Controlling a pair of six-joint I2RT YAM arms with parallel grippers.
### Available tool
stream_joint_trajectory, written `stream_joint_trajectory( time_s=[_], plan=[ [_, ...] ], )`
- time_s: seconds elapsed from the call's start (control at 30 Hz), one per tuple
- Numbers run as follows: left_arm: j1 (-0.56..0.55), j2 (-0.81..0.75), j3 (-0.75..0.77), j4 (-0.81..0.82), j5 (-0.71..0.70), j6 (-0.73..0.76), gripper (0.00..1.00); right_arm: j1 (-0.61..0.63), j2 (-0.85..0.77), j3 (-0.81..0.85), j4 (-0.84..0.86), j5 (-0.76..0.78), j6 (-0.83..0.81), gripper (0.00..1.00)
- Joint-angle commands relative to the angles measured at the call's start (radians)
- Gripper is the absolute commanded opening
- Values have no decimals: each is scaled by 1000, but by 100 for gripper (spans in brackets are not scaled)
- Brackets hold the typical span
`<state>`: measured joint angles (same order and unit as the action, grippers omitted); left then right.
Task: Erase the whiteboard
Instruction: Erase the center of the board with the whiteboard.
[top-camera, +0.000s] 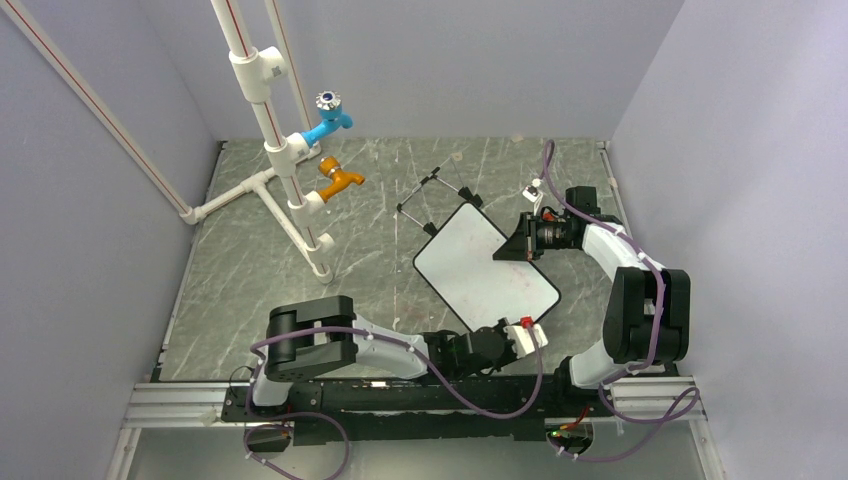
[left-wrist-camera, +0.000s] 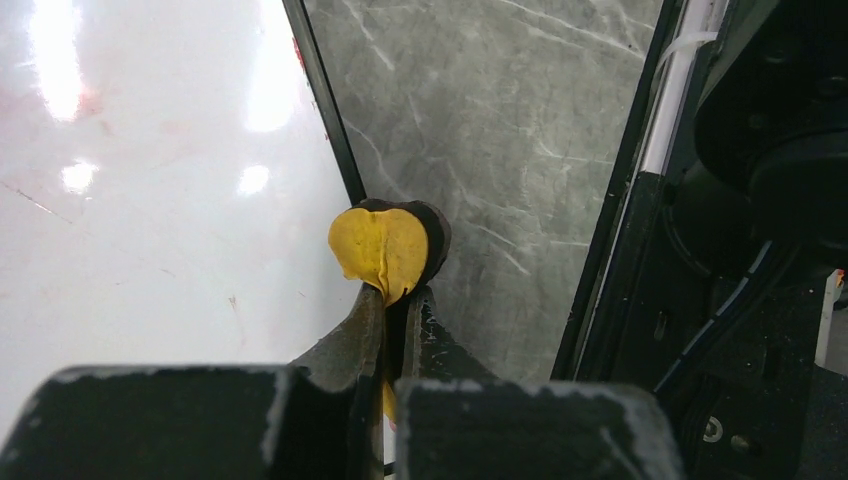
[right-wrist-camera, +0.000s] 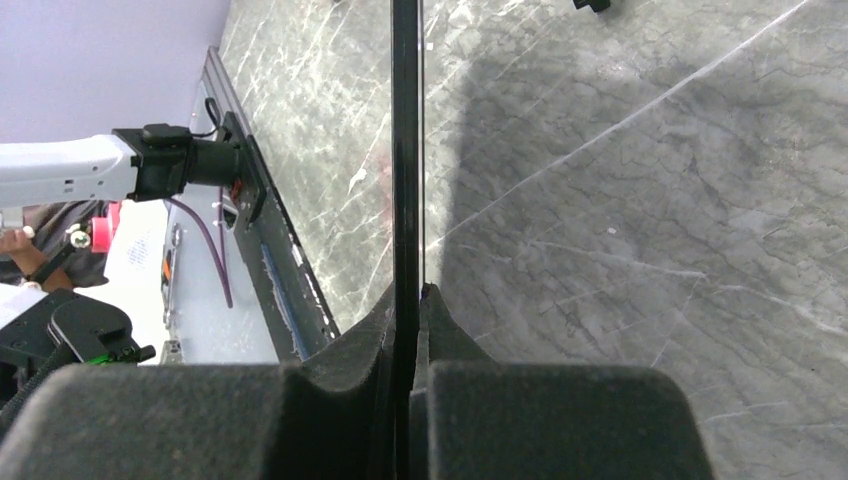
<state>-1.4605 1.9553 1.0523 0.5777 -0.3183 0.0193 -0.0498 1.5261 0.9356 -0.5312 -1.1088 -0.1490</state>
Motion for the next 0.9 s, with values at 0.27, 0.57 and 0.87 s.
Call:
stream_joint_trajectory(
  time_s=[0.27,0.57,0.87],
  plan=[
    [7,28,-104,-38,233,-59,0,13,-7,12,14,-92,4,0],
    [6,17,-176,-40,270,-112,0,10,-6,12,11,-92,-1,0],
    [98,-164,-274,-25,140,-211,0,10,-4,12,12,-87,-1,0]
  ],
)
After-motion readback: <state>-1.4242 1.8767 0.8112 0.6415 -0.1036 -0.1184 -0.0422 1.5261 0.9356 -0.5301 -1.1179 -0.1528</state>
